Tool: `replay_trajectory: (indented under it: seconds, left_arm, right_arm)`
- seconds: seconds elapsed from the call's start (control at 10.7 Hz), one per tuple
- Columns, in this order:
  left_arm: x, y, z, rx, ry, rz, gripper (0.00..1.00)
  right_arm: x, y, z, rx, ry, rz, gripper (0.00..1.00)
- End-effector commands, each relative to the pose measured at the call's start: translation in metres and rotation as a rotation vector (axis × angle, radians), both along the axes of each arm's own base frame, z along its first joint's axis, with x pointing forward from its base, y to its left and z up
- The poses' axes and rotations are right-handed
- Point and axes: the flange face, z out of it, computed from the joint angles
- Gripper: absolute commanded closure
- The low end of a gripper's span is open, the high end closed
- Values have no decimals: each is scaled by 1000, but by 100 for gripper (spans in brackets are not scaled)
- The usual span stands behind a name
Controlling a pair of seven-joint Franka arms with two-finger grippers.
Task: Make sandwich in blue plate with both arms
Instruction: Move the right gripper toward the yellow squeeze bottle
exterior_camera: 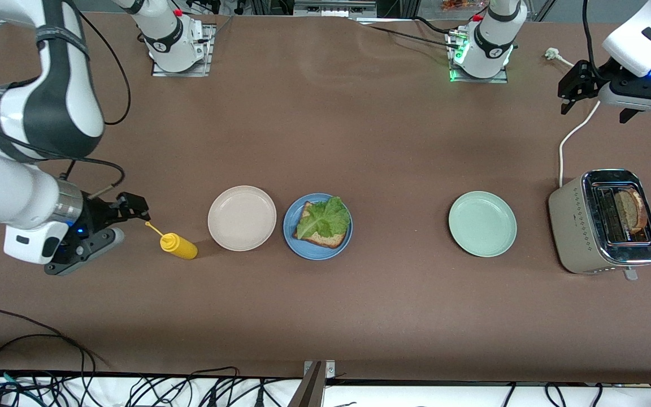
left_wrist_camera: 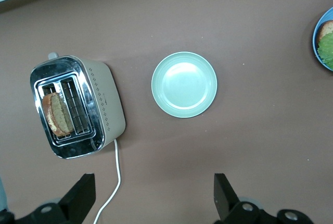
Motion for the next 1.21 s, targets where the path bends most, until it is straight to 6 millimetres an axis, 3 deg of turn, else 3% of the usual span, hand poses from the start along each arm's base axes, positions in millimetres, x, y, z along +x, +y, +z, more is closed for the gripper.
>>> replay_trajectory:
  seconds: [0.0, 0.19, 0.37, 1.12]
  left_arm:
    - [1, 12, 1, -15, 6, 23, 0]
    - [8, 22, -7, -13, 21, 37, 0]
    - [12, 24, -6, -15, 18, 40, 0]
    - [8, 31, -2, -16, 29, 55, 0]
  right_arm:
    - [-7, -53, -20, 183, -6, 186, 0]
    - [-6, -93, -44, 242, -28, 265, 0]
    - [-5, -124, -79, 335, -78, 363, 0]
    - [-2, -177, -225, 689, -292, 616, 0]
